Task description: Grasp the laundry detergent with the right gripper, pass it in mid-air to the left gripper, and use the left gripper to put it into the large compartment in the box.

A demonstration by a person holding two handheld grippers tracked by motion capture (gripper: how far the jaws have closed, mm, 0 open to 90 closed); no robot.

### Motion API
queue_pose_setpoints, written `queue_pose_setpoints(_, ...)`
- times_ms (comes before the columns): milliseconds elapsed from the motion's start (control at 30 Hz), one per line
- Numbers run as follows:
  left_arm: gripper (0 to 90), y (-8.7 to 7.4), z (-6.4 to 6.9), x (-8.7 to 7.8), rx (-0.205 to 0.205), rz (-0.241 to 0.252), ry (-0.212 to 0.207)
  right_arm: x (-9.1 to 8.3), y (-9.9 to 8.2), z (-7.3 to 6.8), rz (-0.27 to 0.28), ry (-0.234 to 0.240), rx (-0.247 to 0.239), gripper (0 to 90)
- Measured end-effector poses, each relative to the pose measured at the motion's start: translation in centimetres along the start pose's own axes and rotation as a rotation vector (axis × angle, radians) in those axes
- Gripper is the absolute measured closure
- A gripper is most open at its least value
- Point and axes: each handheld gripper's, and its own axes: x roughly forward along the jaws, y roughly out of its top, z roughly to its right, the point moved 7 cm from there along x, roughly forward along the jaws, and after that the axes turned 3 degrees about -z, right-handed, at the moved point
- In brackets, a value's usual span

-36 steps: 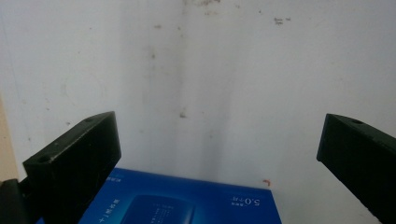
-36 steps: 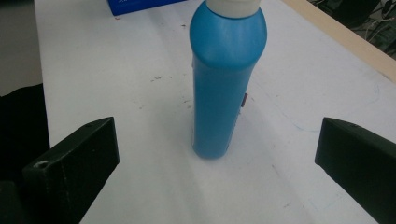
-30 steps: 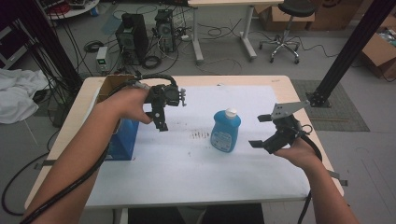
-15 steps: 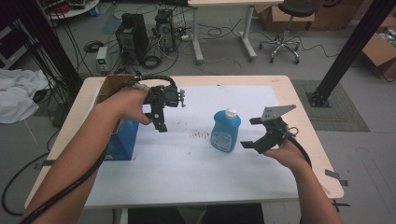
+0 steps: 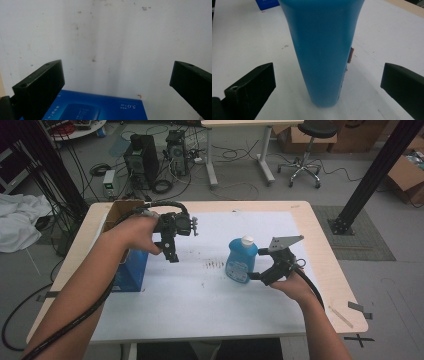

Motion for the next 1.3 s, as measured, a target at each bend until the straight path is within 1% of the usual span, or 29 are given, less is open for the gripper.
queue_pose_setpoints(133, 0.1, -0.1, 0.1, 0.0, -0.002, 0.004, 0.002, 0.6, 0.0, -0.1, 0.005, 0.002, 0.006, 0.0)
queue_pose_setpoints(200, 0.1, -0.2, 0.1, 0.0, -0.002, 0.005, 0.002, 1.3, 0.0, -0.1, 0.018, -0.003, 0.006, 0.0)
queue_pose_setpoints(333, 0.1, -0.3, 0.2, 0.1, -0.003, 0.006, 0.0, 2.0, 0.1, -0.2, 0.031, 0.005, 0.01, 0.0)
queue_pose_setpoints(600, 0.1, -0.6, 0.1, 0.2, -0.007, 0.009, 0.0, 3.0, 0.2, -0.4, 0.063, -0.002, 0.015, 0.0)
queue_pose_setpoints(767, 0.1, -0.6, 0.2, 0.3, -0.007, 0.011, 0.0, 3.4, 0.3, -0.4, 0.091, -0.02, 0.021, 0.0)
queue_pose_setpoints(1100, 0.1, -0.6, 0.3, 0.5, -0.008, 0.01, -0.002, 4.2, 0.4, -0.6, 0.126, -0.035, 0.028, 0.0)
queue_pose_setpoints(1233, 0.1, -0.7, 0.2, 0.6, -0.009, 0.009, -0.003, 4.4, 0.5, -0.5, 0.147, -0.055, 0.029, 0.0)
queue_pose_setpoints(1300, 0.1, -0.7, 0.2, 0.7, -0.007, 0.008, -0.002, 4.4, 0.4, -0.4, 0.154, -0.079, 0.033, 0.0)
